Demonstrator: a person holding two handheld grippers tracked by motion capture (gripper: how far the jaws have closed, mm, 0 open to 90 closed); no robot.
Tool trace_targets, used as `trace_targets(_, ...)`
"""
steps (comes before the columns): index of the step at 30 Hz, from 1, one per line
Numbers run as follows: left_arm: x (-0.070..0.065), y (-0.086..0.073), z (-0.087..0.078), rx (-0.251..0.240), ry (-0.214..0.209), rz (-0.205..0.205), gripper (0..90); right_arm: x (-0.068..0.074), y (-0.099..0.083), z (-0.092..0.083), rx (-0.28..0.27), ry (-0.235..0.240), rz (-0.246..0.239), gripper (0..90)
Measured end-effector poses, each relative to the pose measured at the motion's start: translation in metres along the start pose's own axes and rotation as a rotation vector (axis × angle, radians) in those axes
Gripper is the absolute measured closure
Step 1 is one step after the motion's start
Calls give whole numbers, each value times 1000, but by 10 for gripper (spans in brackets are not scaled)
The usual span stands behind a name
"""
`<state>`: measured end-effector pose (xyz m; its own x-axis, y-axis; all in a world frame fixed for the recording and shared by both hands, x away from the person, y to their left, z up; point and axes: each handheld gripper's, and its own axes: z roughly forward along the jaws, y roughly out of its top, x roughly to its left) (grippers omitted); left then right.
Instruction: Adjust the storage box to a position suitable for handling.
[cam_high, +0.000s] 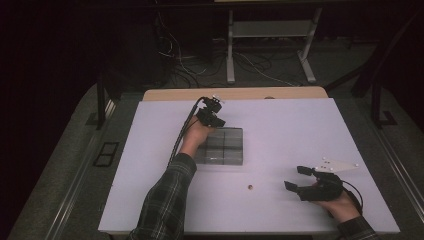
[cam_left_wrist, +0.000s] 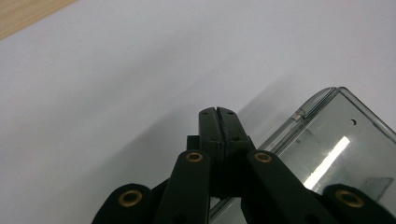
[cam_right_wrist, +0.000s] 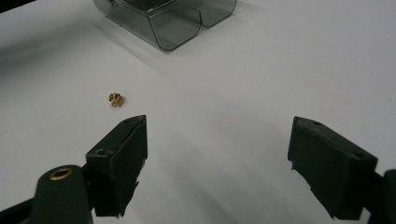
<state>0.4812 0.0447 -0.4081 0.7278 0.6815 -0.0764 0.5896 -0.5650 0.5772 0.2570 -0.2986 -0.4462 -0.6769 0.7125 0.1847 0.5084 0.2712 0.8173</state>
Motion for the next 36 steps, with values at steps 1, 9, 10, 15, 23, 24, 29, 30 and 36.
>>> trace_targets(1, -1, 0, -1, 6, -1, 8, 887, 0, 0, 0, 1, -1, 0, 197)
trace_targets(9, -8, -5, -4, 15, -21, 37, 887, 0, 0, 1, 1, -4, -3, 197)
trace_targets(10, -8, -6, -4, 8, -21, 35, 887, 0, 0, 1, 2, -5, -3, 197)
trace_targets(15, -11, -9, -7, -4, -27, 26, 887, 0, 0, 1, 3, -5, -4, 197)
trace_targets(23, -9, -17, -14, 11, -20, 21, 888, 1, 0, 1, 5, -3, -4, 197)
trace_targets(24, -9, -18, -14, 18, -16, 20, 887, 1, 0, 1, 6, -4, -4, 197)
trace_targets(29, -8, -23, -17, 25, -16, 22, 887, 1, 0, 1, 7, -5, -3, 197)
trace_targets(30, -8, -24, -18, 27, -17, 21, 888, 1, 0, 1, 7, -5, -3, 197)
trace_targets(36, -11, -28, -21, 38, -14, 35, 888, 1, 0, 1, 9, -6, -5, 197)
